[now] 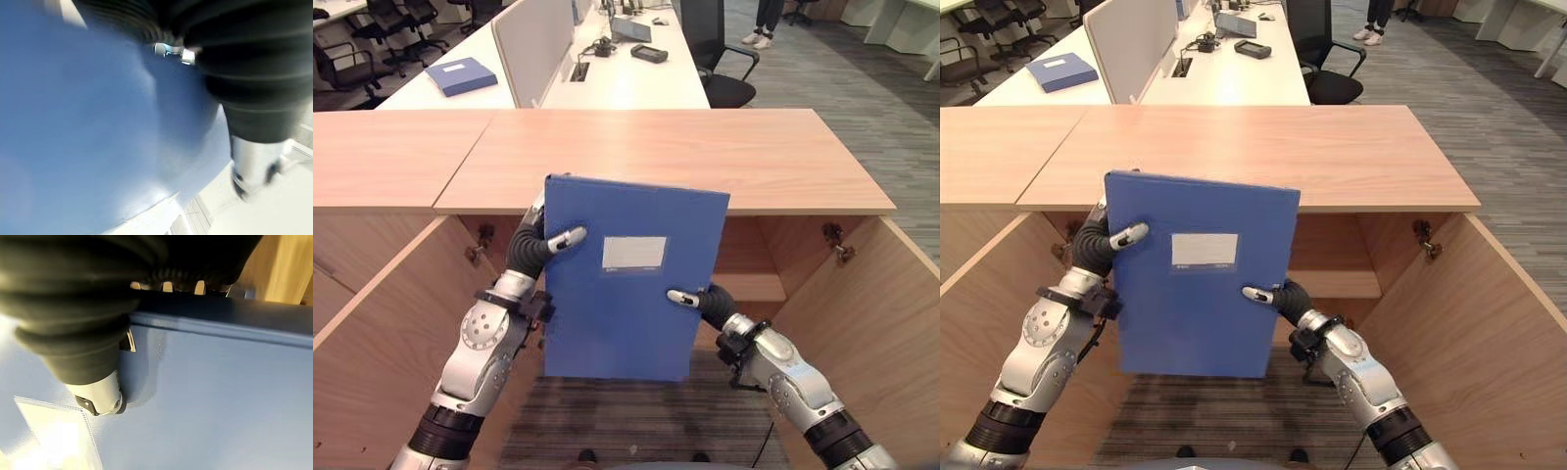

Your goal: Put the empty folder in the office cabinet

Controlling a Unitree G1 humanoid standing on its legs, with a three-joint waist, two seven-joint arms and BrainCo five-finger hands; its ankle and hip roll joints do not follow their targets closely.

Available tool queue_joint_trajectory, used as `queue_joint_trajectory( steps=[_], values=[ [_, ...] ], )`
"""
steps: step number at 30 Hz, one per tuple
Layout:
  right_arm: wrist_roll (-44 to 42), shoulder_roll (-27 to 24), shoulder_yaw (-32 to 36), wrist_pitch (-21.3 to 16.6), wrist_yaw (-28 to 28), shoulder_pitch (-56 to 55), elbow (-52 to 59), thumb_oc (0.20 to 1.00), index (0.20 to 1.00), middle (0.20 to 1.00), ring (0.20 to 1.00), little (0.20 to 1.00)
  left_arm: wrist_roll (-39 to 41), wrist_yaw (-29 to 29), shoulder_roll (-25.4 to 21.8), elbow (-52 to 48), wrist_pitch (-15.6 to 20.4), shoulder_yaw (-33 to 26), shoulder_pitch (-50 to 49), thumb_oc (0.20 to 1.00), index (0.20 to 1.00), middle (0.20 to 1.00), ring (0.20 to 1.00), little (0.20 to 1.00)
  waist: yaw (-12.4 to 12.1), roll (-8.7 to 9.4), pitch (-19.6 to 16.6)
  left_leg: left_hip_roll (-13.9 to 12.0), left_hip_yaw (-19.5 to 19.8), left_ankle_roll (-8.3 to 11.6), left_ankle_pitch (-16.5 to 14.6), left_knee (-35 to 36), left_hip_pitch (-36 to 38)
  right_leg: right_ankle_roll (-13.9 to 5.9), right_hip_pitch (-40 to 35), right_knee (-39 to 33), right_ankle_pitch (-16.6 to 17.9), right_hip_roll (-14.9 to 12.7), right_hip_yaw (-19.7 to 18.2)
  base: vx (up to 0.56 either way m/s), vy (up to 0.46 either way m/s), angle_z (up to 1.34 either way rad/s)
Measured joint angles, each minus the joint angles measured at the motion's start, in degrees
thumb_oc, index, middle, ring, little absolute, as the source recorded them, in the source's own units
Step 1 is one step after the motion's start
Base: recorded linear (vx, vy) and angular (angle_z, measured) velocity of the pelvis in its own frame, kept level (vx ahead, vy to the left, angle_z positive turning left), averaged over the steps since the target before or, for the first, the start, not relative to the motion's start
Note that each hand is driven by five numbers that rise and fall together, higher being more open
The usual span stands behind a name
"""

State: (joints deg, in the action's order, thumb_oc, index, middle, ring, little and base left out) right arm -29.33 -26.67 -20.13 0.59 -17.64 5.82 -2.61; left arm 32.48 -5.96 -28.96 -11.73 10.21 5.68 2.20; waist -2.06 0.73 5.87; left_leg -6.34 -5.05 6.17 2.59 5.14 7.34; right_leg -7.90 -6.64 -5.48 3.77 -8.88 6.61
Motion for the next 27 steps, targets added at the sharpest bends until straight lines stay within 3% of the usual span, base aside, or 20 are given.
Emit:
queue_joint_trajectory(
  steps=[4,5,9,14,22,27],
  values=[
    [9.75,-1.08,0.91,-1.27,-0.11,-0.12,0.20,0.200,0.200,0.200,0.200,0.200,0.12,-2.65,1.04,0.21,-0.03,-3.90,-4.81,1.000,1.000,1.000,1.000,1.000,-0.18,-0.19,0.13,0.02,0.07,-0.02,-0.01,0.01,-0.04,-0.01,-0.02,0.00,-0.01,-0.04,0.09,0.00,0.000,0.00],
    [15.86,-1.79,2.32,-2.60,0.62,-0.41,0.23,0.200,0.200,0.200,0.200,0.200,1.00,-4.09,2.57,0.75,0.08,-5.96,-7.38,1.000,1.000,1.000,1.000,1.000,-0.30,-0.41,0.37,0.05,0.17,-0.03,-0.02,0.01,-0.03,-0.01,-0.08,-0.01,-0.01,-0.08,0.15,-0.01,0.015,0.09],
    [32.33,-4.59,4.24,-7.53,6.27,-1.20,0.16,0.200,0.200,0.200,0.200,0.200,3.21,-7.03,4.38,6.98,1.27,-6.49,-9.44,1.000,1.000,1.000,1.000,1.000,-0.91,-1.51,1.22,0.03,0.74,-0.10,-0.03,0.04,-0.02,0.02,-0.36,-0.02,-0.04,-0.05,0.43,0.01,0.007,0.04],
    [41.95,-4.50,4.23,-10.73,10.93,-1.49,-0.15,0.200,0.200,0.200,0.200,0.200,3.16,-9.32,4.30,15.11,1.27,-6.22,-12.42,1.000,1.000,1.000,1.000,1.000,-0.54,-2.24,1.57,0.04,0.74,-0.10,0.03,0.02,-0.03,0.05,-0.37,0.00,-0.03,-0.03,0.48,-0.01,0.002,0.00],
    [42.62,-1.47,-2.55,-11.08,10.34,-1.40,-6.17,0.200,0.200,0.200,0.200,0.200,1.78,-8.29,6.83,35.11,-1.26,-3.15,-16.20,1.000,1.000,1.000,1.000,1.000,-1.19,-2.59,1.34,0.02,0.81,-0.14,0.07,0.01,-0.06,0.11,-0.35,-0.01,-0.08,-0.03,0.57,-0.01,0.000,0.00],
    [33.52,3.06,-5.18,-7.75,5.88,-1.11,-15.86,0.200,0.200,0.200,0.200,0.200,-4.34,-6.94,9.17,46.62,-1.86,-2.11,-14.63,1.000,1.000,1.000,1.000,1.000,-1.71,-2.75,0.66,0.05,1.44,-0.12,0.07,0.08,-0.38,0.19,-0.39,-0.01,-0.14,-0.08,1.32,-0.02,0.002,0.07]
  ],
)
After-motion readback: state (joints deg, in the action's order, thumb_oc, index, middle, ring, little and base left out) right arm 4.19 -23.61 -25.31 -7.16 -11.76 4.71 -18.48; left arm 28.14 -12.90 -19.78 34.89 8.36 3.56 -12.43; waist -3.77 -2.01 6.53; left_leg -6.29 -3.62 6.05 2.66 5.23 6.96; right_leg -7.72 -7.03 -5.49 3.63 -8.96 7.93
